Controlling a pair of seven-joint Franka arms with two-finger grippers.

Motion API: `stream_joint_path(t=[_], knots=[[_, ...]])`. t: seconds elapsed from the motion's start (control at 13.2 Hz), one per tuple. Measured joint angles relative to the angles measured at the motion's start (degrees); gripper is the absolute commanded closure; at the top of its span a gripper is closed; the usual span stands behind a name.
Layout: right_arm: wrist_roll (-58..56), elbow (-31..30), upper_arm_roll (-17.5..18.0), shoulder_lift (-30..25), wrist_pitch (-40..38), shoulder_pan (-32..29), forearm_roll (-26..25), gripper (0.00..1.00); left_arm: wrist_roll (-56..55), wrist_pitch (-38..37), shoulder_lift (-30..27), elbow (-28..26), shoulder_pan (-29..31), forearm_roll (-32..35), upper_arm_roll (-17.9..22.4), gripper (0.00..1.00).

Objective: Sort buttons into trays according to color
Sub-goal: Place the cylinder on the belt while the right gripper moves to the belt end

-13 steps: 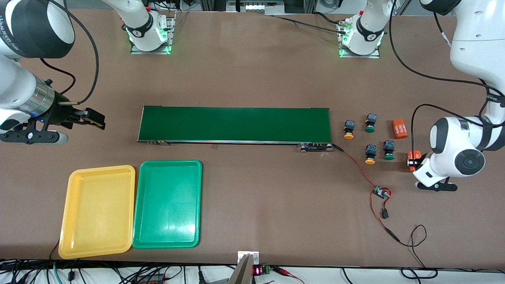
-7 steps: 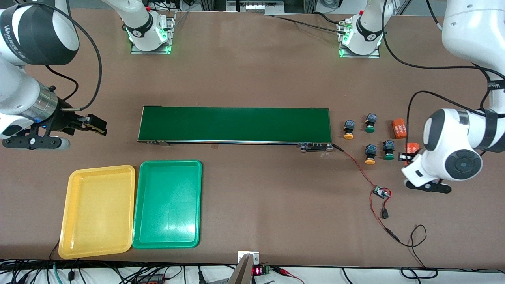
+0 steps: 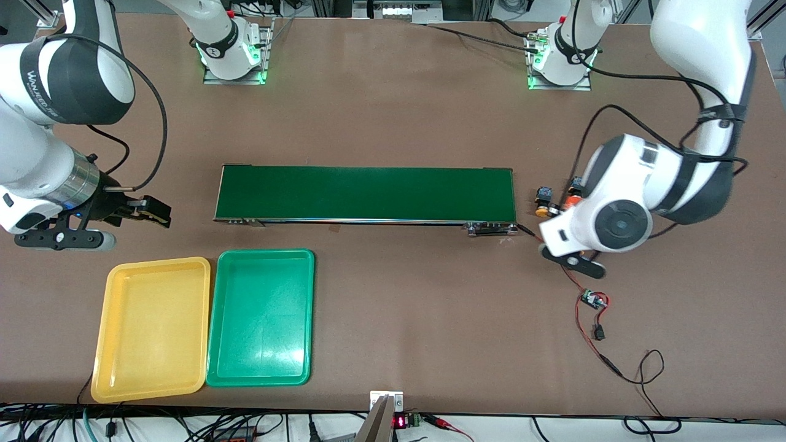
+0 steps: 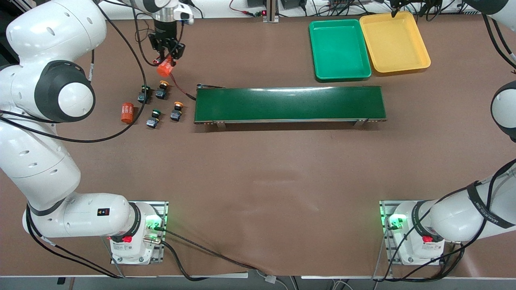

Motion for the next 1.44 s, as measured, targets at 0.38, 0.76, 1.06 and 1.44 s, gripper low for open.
stream_joint_path(t=[0.38, 0.76, 1.06, 1.44], knots=[[0.0, 0.2, 0.0, -0.2, 0.3, 0.0, 0.0, 0.00, 7.4, -0.2, 0.3, -0.4, -0.5, -2.4, -7.2, 0.77], [0.0, 0.0, 0.0, 0.1, 0.2, 0.0, 0.0, 0.00, 15.3, 3.3, 2.4, -1.3, -4.5, -2.9, -12.5, 0.79], [-0.1, -0.1, 0.1, 0.7, -4.1, 0.4, -0.1, 0.00, 23.4, 6.6, 3.5, -4.3, -8.8, 0.2, -12.5, 0.81], [-0.1, -1.0, 0.2, -0.5, -8.8, 0.4, -0.2, 0.00, 25.2, 11.3, 4.4, -9.8, -10.3, 5.8, -12.3, 0.78]])
